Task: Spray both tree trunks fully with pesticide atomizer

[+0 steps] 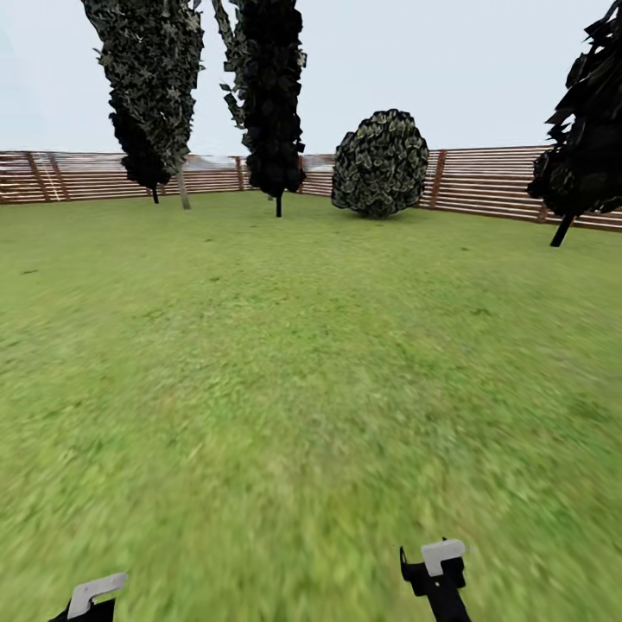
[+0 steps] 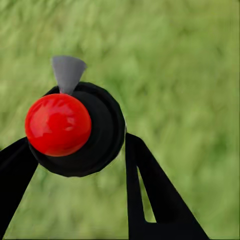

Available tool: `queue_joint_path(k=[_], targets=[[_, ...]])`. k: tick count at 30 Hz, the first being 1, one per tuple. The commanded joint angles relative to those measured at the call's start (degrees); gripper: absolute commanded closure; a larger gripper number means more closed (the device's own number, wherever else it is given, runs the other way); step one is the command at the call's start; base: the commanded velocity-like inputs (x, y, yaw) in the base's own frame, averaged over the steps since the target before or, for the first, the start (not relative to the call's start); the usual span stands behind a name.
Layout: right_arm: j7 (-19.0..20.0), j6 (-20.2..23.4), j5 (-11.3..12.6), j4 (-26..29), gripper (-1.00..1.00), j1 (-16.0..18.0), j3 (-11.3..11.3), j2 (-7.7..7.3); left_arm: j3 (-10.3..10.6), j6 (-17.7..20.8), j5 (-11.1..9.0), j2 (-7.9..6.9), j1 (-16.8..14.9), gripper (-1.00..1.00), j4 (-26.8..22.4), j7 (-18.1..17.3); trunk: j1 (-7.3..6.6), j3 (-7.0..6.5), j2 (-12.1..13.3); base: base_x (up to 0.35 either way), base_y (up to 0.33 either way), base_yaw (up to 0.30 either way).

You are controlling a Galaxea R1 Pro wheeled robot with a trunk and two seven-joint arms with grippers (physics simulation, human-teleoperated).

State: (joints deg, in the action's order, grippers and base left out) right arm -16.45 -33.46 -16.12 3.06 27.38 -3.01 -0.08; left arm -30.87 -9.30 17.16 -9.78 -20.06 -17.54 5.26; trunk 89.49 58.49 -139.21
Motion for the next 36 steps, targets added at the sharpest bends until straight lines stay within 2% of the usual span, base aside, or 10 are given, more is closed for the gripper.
queue_joint_path(k=[1, 36], targets=[[-0.6, -0.02, -0.39, -0.07, -1.0, 0.04, -0.28, -0.02, -0.33, -0.28, 0.6, 0.02, -0.07, 1.0, 0.13, 0.1, -0.01, 0.02, -0.02, 0.0, 0.308, 0.279], [-0.6, -0.02, -0.38, -0.07, -1.0, 0.04, -0.31, -0.02, -0.33, -0.34, 0.59, 0.02, -0.07, 1.0, 0.92, 0.1, -0.01, -0.87, -0.02, 0.0, 0.308, 0.279]])
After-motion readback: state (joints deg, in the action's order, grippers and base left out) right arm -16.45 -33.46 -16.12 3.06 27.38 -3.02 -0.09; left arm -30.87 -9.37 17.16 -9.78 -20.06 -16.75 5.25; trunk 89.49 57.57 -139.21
